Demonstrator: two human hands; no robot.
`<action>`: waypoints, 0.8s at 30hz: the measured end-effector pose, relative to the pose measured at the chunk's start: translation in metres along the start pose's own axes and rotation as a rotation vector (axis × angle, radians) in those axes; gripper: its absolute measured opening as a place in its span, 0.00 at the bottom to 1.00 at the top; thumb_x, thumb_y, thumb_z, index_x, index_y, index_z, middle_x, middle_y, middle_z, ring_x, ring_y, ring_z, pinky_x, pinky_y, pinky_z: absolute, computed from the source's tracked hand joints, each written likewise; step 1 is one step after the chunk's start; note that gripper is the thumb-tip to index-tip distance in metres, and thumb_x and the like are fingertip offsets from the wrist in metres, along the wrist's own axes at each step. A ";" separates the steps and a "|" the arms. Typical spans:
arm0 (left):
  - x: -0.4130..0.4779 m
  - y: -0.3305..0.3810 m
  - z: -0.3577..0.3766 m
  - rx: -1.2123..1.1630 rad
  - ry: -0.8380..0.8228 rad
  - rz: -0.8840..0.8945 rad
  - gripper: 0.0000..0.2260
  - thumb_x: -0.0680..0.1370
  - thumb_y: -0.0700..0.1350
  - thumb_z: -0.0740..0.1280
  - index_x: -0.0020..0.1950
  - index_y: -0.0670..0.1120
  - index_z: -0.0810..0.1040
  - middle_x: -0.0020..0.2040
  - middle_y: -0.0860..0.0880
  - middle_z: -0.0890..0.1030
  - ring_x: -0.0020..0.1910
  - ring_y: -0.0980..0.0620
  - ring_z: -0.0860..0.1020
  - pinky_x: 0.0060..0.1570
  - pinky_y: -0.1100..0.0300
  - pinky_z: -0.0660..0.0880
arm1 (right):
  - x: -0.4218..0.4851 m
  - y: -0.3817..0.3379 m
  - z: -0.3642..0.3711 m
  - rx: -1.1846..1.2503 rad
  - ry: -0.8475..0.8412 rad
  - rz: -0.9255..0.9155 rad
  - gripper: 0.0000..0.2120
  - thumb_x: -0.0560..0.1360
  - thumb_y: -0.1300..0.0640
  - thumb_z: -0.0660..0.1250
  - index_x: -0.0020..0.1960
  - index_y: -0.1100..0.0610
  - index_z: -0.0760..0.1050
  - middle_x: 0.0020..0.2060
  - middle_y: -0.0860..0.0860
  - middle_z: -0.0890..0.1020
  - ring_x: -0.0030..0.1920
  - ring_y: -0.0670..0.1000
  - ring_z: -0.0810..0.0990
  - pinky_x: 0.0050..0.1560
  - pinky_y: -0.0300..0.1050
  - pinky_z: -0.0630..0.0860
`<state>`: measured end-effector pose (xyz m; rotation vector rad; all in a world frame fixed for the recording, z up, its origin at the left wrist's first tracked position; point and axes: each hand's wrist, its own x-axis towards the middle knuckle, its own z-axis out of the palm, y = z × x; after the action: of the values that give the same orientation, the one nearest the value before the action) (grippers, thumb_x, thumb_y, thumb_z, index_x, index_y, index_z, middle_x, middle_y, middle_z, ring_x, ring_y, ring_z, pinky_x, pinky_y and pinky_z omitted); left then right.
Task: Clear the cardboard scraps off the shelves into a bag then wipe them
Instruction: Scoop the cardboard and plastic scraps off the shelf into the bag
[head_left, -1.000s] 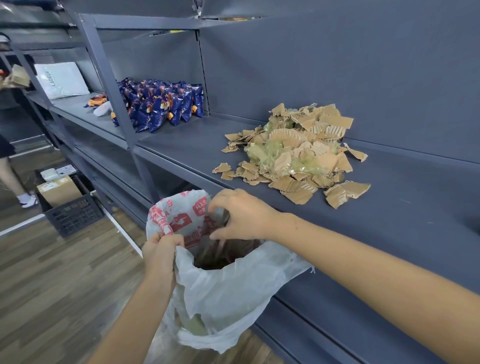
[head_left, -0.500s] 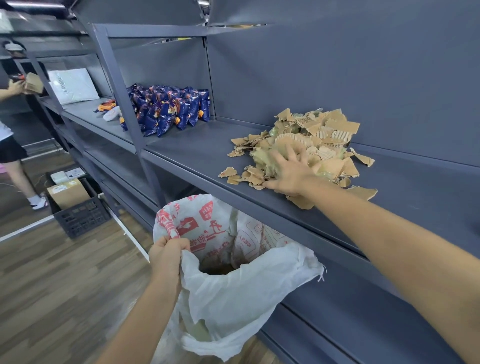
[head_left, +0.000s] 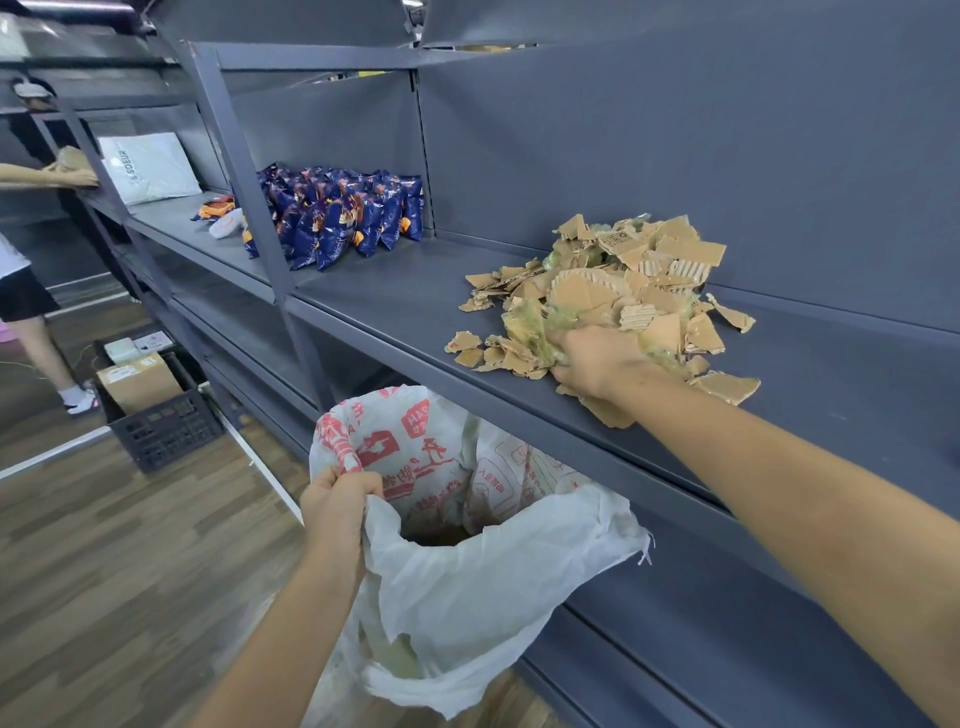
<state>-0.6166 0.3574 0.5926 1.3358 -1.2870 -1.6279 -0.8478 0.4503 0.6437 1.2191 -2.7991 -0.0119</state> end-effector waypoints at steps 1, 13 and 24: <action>0.000 0.001 0.000 -0.004 -0.001 -0.001 0.10 0.71 0.29 0.61 0.36 0.44 0.70 0.37 0.48 0.71 0.36 0.51 0.70 0.33 0.61 0.69 | -0.001 0.000 -0.001 0.007 0.024 -0.002 0.18 0.78 0.54 0.59 0.67 0.53 0.69 0.60 0.56 0.76 0.59 0.58 0.76 0.48 0.47 0.70; 0.000 0.002 0.001 -0.003 0.002 -0.010 0.07 0.72 0.29 0.61 0.41 0.41 0.72 0.36 0.48 0.70 0.35 0.52 0.69 0.34 0.61 0.70 | -0.010 -0.005 -0.036 0.038 0.184 -0.060 0.21 0.77 0.56 0.60 0.70 0.48 0.68 0.63 0.56 0.74 0.63 0.60 0.73 0.55 0.50 0.73; -0.006 0.005 0.001 0.016 -0.011 -0.009 0.12 0.73 0.29 0.60 0.35 0.44 0.69 0.35 0.48 0.70 0.35 0.52 0.69 0.33 0.62 0.67 | -0.047 -0.054 -0.046 -0.040 0.220 -0.365 0.21 0.77 0.50 0.59 0.69 0.45 0.68 0.61 0.54 0.73 0.62 0.57 0.73 0.51 0.48 0.72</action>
<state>-0.6161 0.3615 0.5994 1.3462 -1.3047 -1.6359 -0.7727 0.4487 0.6838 1.5947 -2.3489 0.0395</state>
